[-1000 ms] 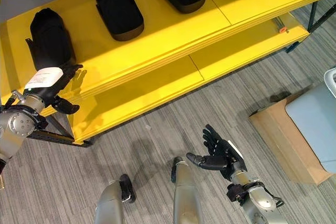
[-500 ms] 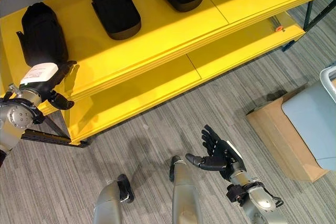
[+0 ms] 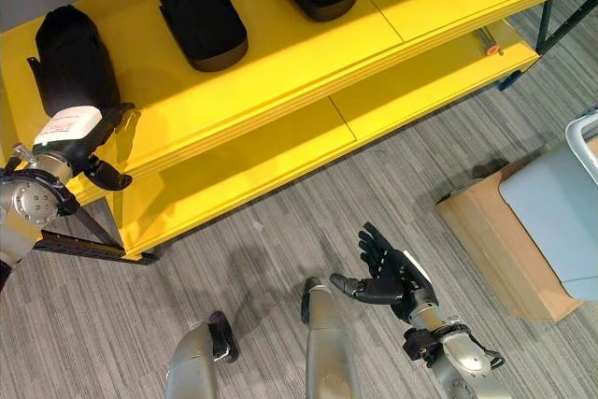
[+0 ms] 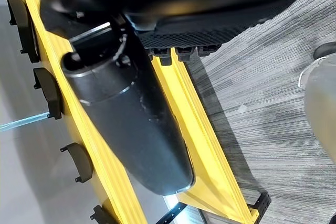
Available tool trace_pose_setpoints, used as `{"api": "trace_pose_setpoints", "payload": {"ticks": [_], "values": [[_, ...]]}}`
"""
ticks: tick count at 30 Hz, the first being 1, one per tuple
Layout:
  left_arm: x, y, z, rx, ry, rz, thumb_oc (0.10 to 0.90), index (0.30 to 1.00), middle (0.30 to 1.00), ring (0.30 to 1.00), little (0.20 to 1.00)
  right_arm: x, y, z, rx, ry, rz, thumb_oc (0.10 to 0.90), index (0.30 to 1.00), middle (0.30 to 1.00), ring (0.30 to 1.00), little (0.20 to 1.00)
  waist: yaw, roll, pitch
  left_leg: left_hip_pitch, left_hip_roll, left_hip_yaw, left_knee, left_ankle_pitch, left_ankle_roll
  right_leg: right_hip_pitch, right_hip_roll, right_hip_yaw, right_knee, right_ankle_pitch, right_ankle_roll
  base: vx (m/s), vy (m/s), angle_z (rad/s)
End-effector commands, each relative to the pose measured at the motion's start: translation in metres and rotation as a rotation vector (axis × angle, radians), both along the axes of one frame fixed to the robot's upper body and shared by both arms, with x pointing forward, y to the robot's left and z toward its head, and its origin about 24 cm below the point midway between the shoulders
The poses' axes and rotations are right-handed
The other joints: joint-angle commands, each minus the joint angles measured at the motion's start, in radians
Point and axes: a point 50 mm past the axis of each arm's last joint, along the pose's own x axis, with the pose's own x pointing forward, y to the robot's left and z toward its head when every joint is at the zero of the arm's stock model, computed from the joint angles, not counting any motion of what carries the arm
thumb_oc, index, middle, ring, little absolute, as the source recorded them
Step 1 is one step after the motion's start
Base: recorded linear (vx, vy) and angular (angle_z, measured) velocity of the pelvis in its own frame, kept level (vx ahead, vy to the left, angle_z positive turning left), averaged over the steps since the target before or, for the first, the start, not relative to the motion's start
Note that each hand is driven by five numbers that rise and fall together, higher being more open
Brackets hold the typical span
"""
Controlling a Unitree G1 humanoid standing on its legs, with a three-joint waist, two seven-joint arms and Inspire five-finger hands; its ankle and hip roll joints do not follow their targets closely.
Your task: Move parts from the plastic box to the shelf.
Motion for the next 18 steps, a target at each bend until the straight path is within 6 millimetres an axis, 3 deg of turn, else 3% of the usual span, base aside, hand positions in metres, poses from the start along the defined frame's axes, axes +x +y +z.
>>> {"api": "trace_pose_setpoints", "payload": {"ticks": [1,9,12,18], "values": [[-0.003,0.012,0.061,0.043,-0.226,0.035,0.9,1.0,1.0,1.0,1.0,0.0,0.001,0.02,0.013,-0.109,0.05,0.9,1.0,1.0,1.0,1.0,-0.006,0.01,-0.094,-0.006,0.023,-0.054,-0.078,0.067,0.004,0.058,-0.047,0.068,-0.088,-0.003,0.078,0.0,0.0,0.0],[-0.003,0.001,0.062,0.052,-0.227,-0.025,0.9,1.0,1.0,1.0,1.0,0.0,0.002,0.02,0.012,-0.111,0.051,0.9,1.0,1.0,1.0,1.0,-0.001,0.012,-0.093,-0.005,0.022,-0.056,-0.081,0.068,0.003,0.06,-0.046,0.065,-0.086,-0.005,0.079,0.0,0.0,0.0],[-0.012,-0.012,0.065,0.037,-0.247,-0.111,0.9,1.0,1.0,1.0,1.0,0.0,0.002,0.021,0.018,-0.119,0.043,0.9,1.0,1.0,1.0,1.0,0.006,0.014,-0.092,-0.003,0.022,-0.059,-0.083,0.068,0.002,0.064,-0.047,0.063,-0.084,-0.008,0.078,0.0,0.0,0.0],[-0.035,-0.02,0.064,0.013,-0.255,-0.203,0.9,1.0,1.0,1.0,1.0,0.0,0.0,0.022,0.021,-0.131,0.02,0.9,1.0,1.0,1.0,1.0,0.019,0.018,-0.091,0.001,0.02,-0.061,-0.085,0.064,0.003,0.069,-0.046,0.062,-0.086,-0.01,0.075,0.0,0.0,0.0]]}}
